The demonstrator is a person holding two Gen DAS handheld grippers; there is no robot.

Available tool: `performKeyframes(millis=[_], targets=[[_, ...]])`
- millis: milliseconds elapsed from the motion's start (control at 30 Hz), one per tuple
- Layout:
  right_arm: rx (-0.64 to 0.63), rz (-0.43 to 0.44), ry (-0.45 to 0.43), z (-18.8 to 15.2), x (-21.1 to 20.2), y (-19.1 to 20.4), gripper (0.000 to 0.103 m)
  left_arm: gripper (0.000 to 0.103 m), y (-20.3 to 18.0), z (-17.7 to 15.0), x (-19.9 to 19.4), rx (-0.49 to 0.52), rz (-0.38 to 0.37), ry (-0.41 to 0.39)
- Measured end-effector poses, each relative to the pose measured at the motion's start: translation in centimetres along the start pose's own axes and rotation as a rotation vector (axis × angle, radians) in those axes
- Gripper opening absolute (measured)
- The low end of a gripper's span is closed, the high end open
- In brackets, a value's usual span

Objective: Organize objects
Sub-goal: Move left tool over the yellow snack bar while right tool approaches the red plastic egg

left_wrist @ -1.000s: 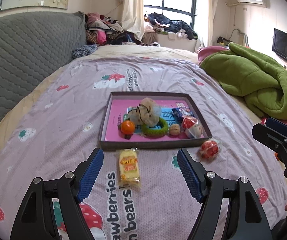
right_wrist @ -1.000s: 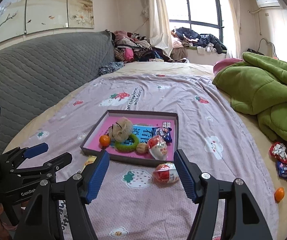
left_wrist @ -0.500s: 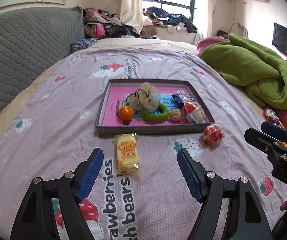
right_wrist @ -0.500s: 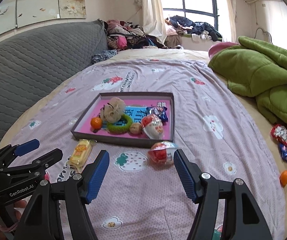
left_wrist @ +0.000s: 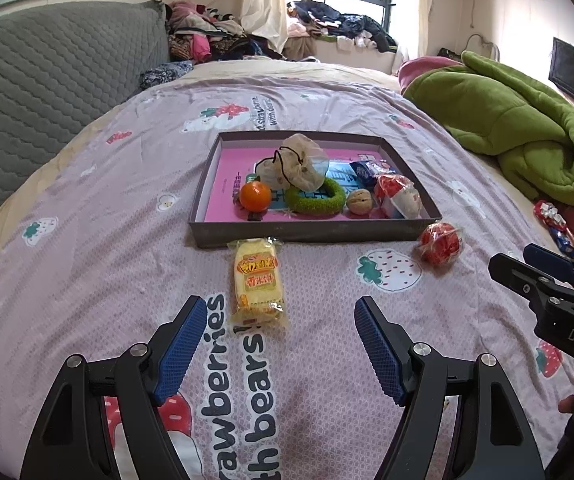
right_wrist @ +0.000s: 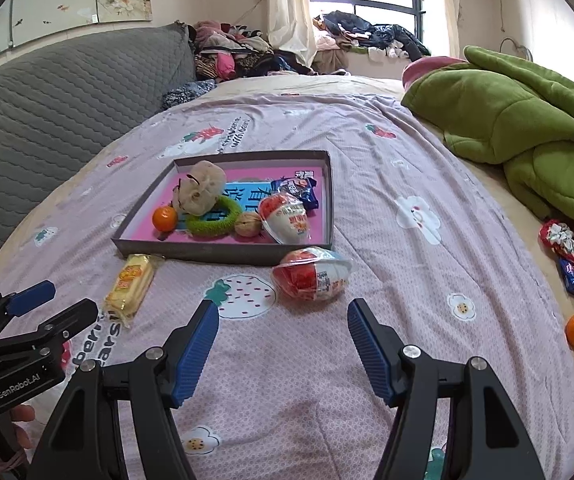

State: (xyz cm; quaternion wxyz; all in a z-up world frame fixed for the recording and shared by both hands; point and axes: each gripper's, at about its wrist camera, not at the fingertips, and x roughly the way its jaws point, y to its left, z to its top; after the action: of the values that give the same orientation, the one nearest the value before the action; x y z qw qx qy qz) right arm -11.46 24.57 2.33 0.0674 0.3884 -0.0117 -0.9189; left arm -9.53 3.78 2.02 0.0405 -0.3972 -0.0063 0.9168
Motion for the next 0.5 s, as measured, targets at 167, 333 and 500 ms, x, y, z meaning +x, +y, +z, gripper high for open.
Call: performKeyframes(millis=[167,333,500], targets=[[0.004,-0.013,0.022,-0.5,0.8,-0.2,0.066,0.077,0.1,-0.5,0.6,-0.001,-0.011,0.014],[0.002,-0.012,0.018,-0.7,1.1,-0.3,0.066,0.077,0.4,-0.7,1.3,-0.012,-0.014,0.028],[-0.004,-0.02,0.017,-0.6,1.5,-0.5,0.066,0.077,0.7,-0.5,2.4,-0.023,-0.005,0.04]])
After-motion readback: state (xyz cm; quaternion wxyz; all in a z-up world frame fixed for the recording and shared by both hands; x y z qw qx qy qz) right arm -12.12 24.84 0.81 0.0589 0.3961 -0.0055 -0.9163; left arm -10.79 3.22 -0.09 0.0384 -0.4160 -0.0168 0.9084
